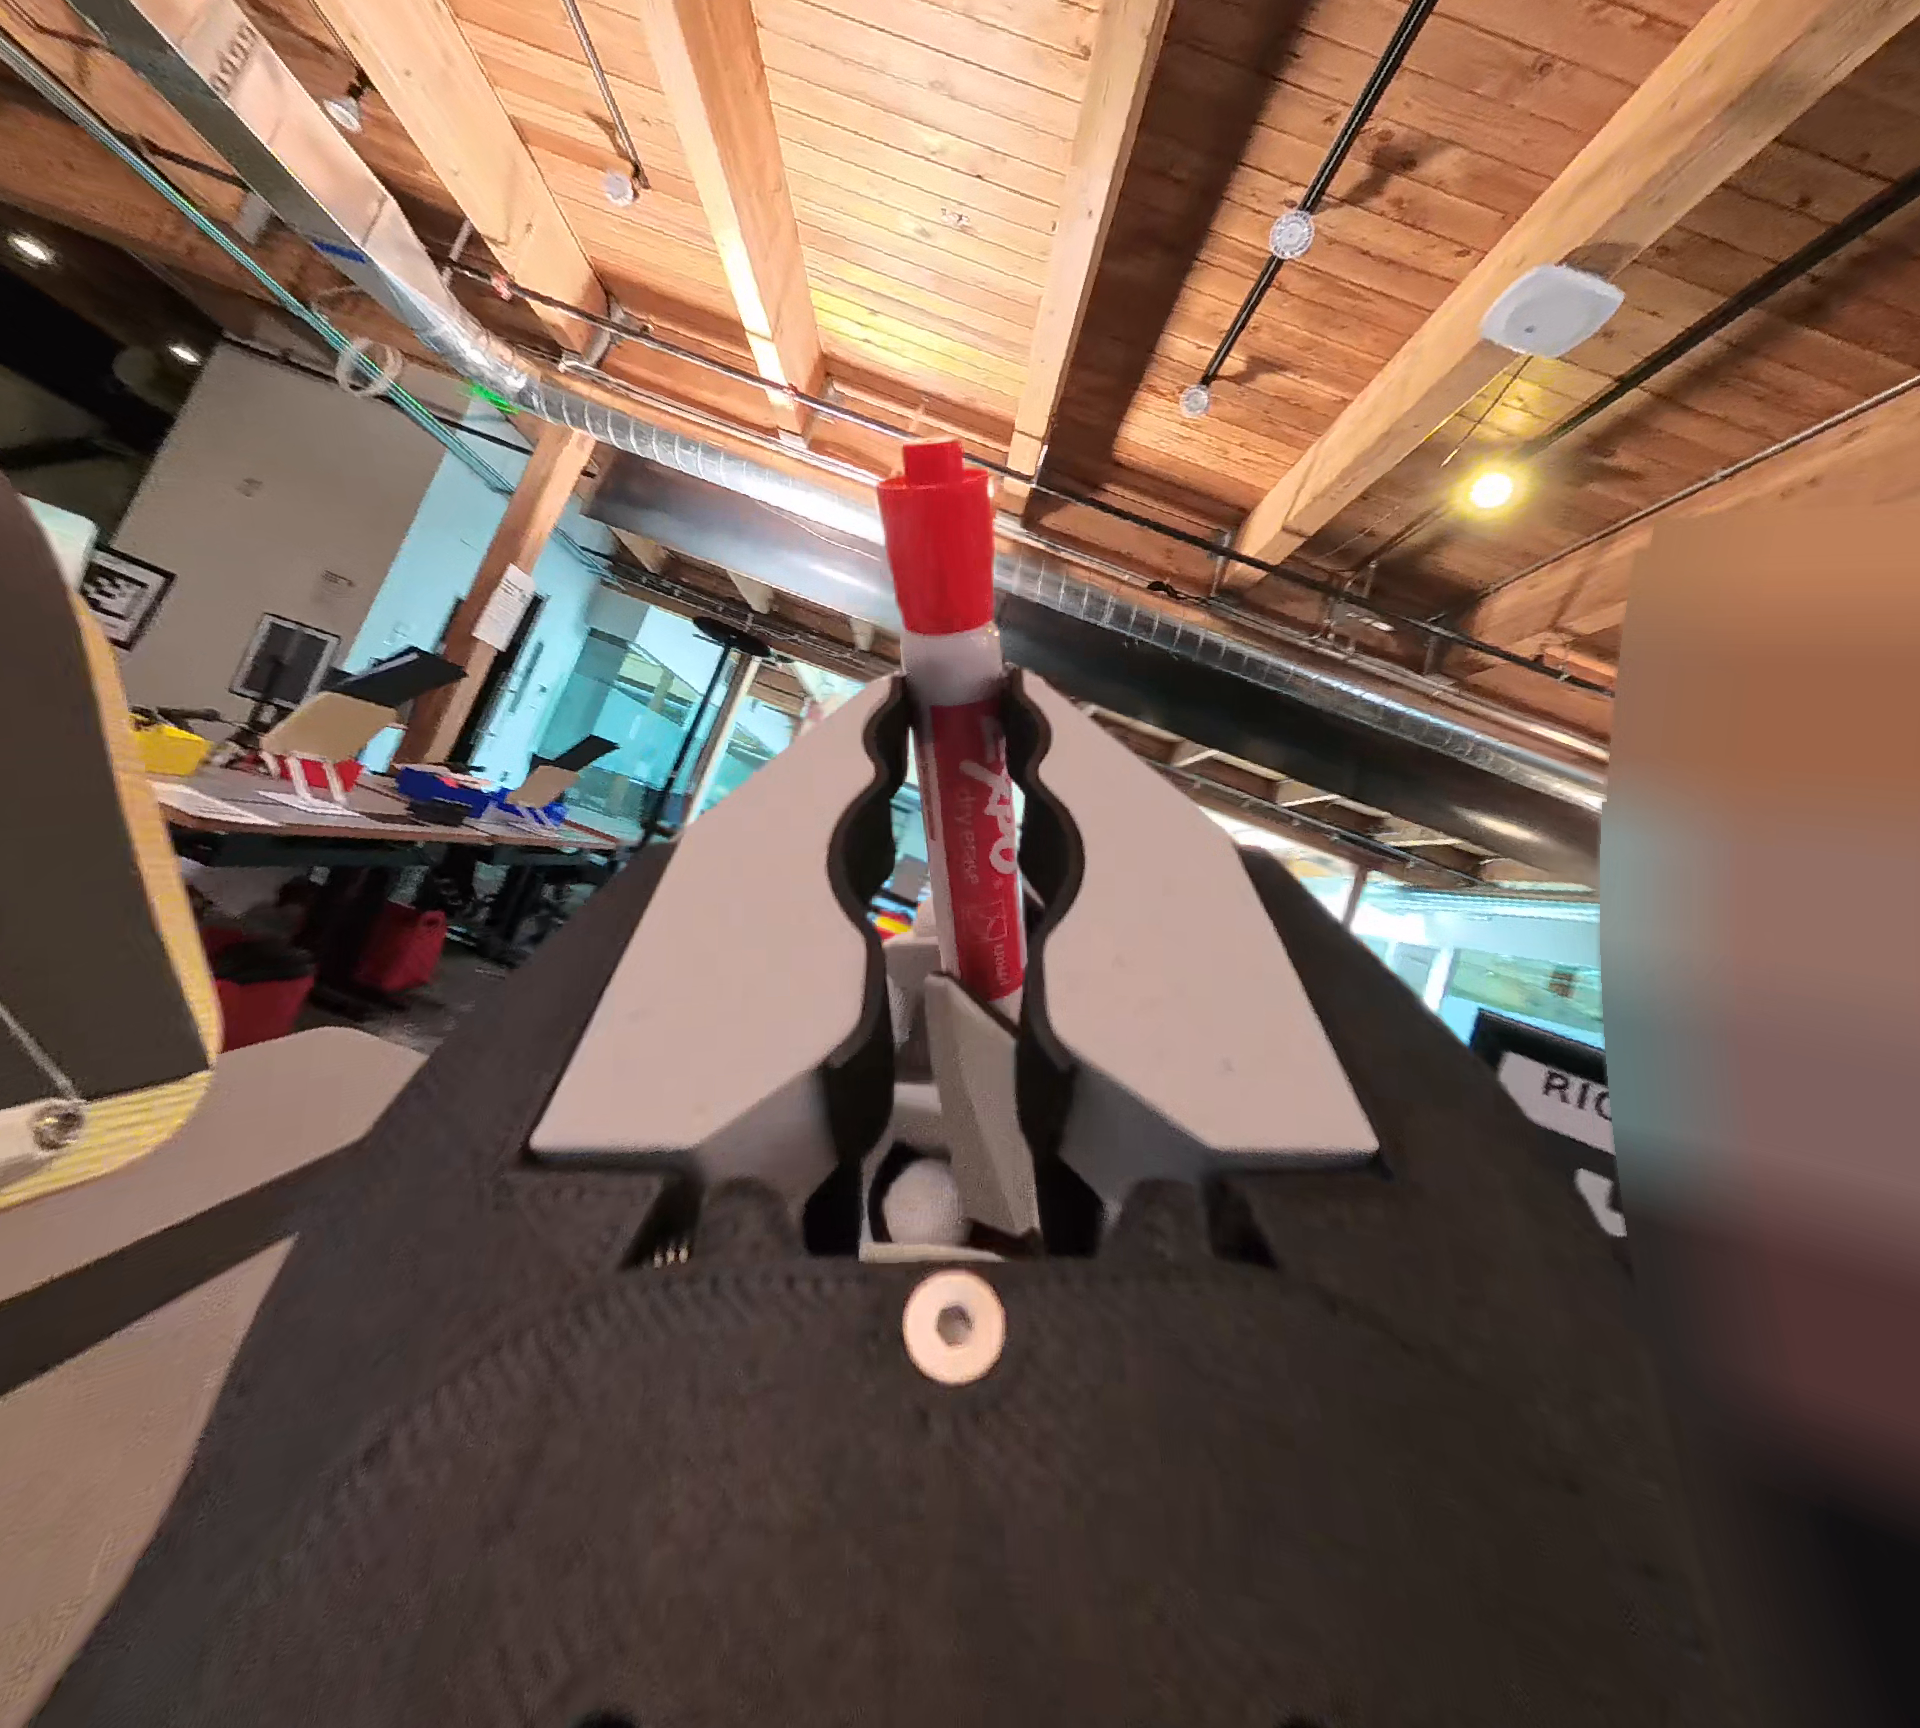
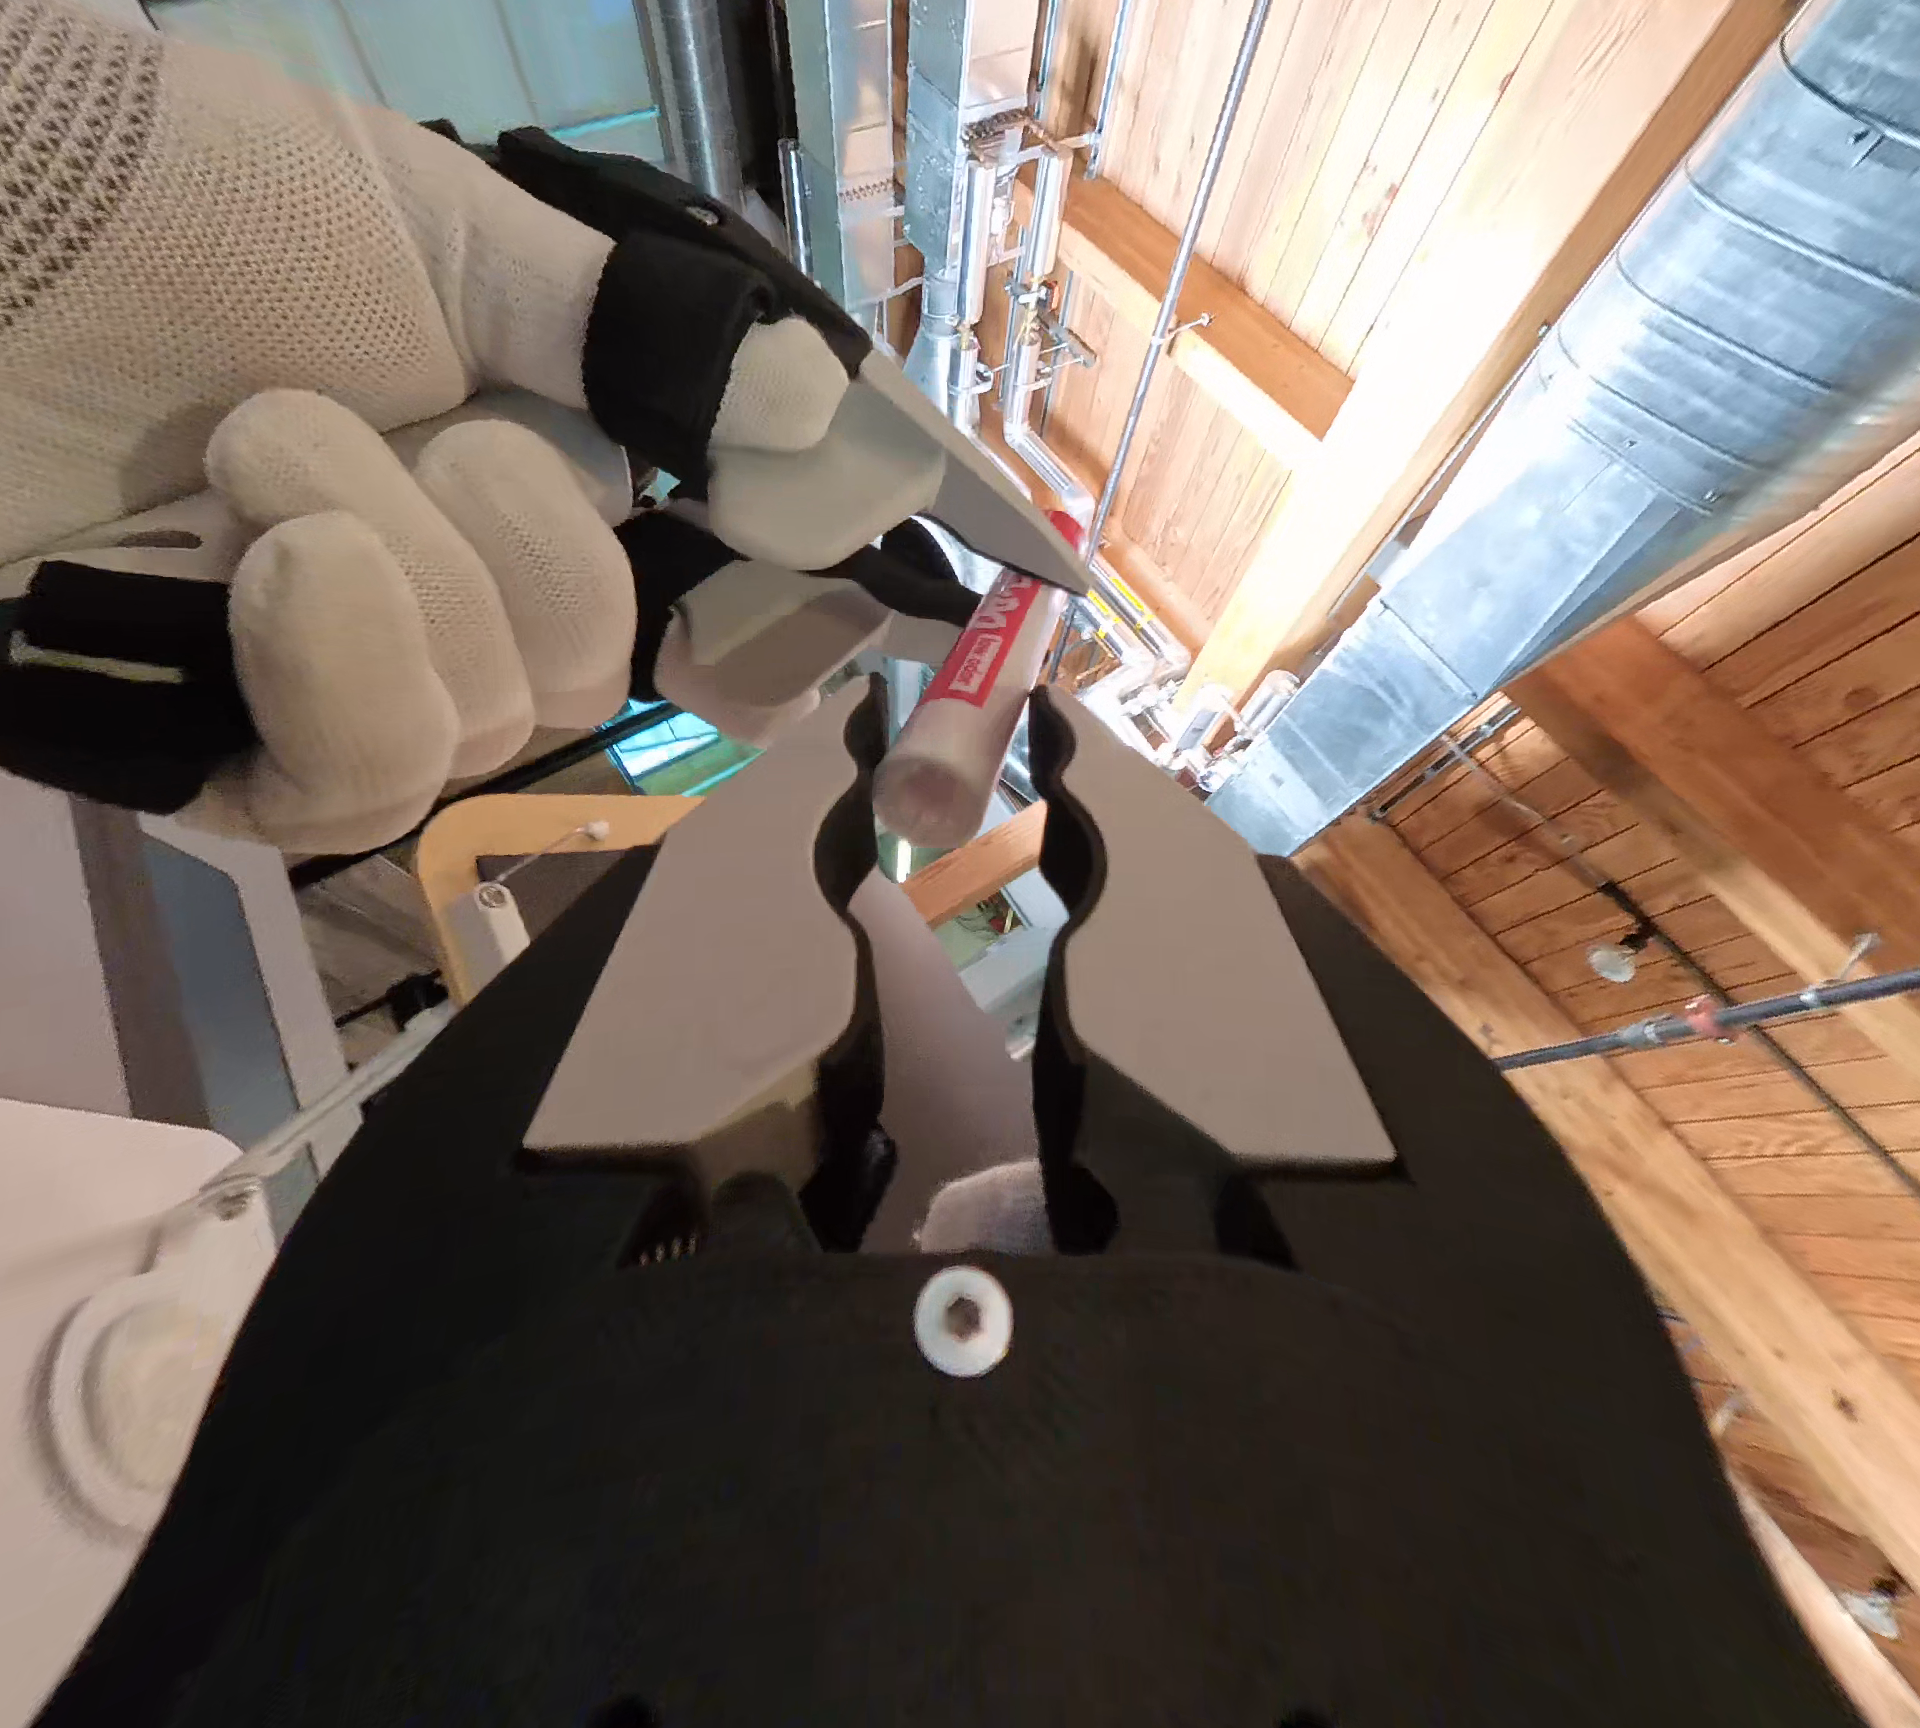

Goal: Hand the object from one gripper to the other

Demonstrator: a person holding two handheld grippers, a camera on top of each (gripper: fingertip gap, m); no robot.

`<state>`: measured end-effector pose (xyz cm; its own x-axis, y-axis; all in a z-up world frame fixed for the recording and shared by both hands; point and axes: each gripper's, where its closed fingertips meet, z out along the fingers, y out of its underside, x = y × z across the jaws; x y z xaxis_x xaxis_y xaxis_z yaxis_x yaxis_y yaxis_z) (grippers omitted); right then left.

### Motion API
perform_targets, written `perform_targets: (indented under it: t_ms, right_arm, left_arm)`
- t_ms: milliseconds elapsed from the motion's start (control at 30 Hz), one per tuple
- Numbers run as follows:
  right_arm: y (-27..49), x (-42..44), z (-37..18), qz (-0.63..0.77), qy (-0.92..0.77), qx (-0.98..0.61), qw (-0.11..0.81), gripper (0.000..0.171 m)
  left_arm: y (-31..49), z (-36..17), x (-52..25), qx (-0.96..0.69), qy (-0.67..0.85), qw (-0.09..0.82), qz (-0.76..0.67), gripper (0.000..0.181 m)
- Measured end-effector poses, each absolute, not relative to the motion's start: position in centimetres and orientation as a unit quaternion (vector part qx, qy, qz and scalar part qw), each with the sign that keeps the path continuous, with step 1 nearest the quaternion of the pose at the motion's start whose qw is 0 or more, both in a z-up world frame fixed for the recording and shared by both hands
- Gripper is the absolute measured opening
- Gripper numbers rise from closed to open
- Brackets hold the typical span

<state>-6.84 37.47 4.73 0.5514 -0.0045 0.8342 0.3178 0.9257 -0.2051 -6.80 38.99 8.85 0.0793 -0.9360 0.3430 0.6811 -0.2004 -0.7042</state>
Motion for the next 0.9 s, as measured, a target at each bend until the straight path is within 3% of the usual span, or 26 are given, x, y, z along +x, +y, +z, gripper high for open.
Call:
perform_targets:
  t_ms: [33,400,500,600,700,800,900]
  right_arm:
    - [37.4,-6.8,4.9,-0.105,-0.464,-0.167,0.864,0.022]
    - [37.5,-5.8,5.8,-0.111,-0.497,-0.184,0.841,0.017]
    - [38.0,-5.4,6.0,-0.077,-0.520,-0.218,0.823,0.017]
    - [38.9,-4.5,6.1,-0.039,-0.549,-0.279,0.787,0.018]
    - [40.0,-3.4,5.7,0.001,-0.577,-0.349,0.739,0.017]
    - [41.4,-2.2,4.5,0.040,-0.593,-0.429,0.680,0.018]
    - [41.8,-1.6,3.9,0.105,-0.591,-0.470,0.647,0.018]
  left_arm:
    - [39.0,8.9,-6.8,-0.402,0.154,0.607,-0.668,0.016]
    - [39.2,8.3,-6.3,-0.410,0.160,0.611,-0.659,0.020]
    - [40.0,8.1,-7.1,-0.428,0.161,0.650,-0.607,0.033]
    - [40.9,7.6,-7.9,-0.457,0.203,0.732,-0.463,0.049]
    - [41.6,6.8,-8.4,-0.460,0.284,0.813,-0.216,0.056]
    - [41.6,5.6,-7.3,-0.436,0.362,0.824,-0.011,0.064]
    - [41.7,4.1,-5.4,-0.415,0.409,0.806,0.100,0.065]
